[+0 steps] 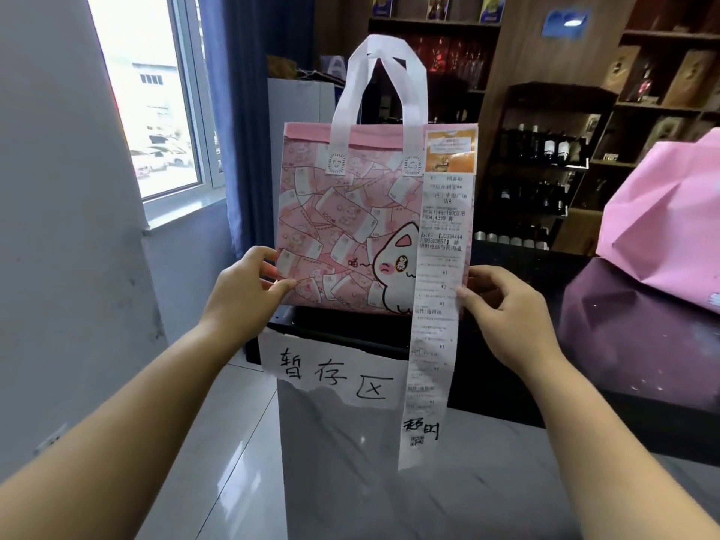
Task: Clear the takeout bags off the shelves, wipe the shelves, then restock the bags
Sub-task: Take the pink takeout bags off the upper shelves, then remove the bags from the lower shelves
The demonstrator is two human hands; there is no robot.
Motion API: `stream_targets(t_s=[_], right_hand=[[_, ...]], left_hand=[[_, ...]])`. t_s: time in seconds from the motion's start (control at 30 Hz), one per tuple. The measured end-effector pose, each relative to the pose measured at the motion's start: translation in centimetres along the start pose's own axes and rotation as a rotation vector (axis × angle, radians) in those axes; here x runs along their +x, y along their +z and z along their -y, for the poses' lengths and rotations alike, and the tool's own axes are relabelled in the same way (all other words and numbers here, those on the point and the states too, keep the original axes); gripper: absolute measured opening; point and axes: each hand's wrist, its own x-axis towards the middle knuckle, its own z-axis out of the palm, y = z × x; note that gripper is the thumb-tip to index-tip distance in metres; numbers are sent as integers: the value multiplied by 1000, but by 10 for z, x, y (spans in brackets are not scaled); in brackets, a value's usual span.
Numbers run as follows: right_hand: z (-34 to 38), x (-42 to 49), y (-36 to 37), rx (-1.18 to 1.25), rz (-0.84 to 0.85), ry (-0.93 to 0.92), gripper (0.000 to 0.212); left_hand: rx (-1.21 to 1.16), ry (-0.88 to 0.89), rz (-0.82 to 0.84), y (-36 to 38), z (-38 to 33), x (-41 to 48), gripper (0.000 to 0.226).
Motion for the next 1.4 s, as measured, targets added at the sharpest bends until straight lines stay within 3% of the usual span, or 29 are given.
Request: stream_targets(t_s=[0.17,0.4,0.8,1.07,1.4], right_hand=[[5,-8,-12,-58,-87,-49,23],[35,-41,-31,-263,-117,-274,12],[100,-170,-40,-436,209,-244,15],[132,-232,-50,-404,378,-306,19],[158,-321,-83,-284,609,-595,24]], left_hand=[[52,16,-26,-8,0,-8,43],[181,127,-36,-38,-7,-47,33],[379,247,-19,-113,-15,-203,21],[504,158,-35,-164,-34,-304,22],[664,-132,-106,-197,-83,-484,25]])
